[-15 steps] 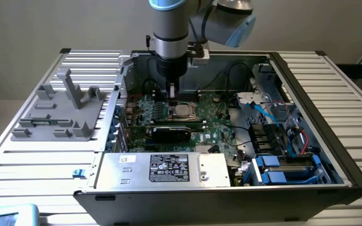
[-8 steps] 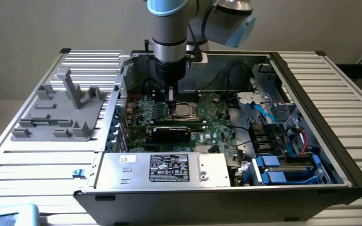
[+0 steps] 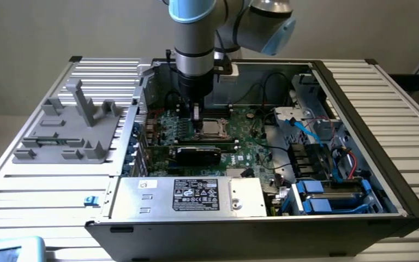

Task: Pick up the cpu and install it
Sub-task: 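Close the cpu cover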

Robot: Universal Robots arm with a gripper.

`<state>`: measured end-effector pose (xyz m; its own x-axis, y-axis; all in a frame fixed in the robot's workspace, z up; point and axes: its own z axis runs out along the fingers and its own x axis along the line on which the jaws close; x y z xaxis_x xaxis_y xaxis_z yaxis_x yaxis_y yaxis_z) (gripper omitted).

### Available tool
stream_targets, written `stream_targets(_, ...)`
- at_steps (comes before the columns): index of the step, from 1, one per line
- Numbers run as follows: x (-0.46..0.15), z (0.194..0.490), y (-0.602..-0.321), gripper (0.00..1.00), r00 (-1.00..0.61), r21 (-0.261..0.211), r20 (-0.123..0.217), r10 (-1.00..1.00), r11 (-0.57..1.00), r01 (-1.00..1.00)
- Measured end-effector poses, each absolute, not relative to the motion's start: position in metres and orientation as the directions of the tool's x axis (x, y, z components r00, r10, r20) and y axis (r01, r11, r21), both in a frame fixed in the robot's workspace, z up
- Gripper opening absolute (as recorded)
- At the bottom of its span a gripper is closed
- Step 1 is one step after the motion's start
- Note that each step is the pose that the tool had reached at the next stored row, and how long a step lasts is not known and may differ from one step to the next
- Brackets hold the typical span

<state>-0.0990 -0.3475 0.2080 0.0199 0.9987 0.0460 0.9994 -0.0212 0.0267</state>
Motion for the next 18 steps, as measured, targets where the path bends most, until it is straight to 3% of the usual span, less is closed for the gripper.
stream_targets(18, -0.1029, 0.2021, -0.3478, 0.11, 0.020, 0.027, 0.046, 0.999, -0.021, 0.999)
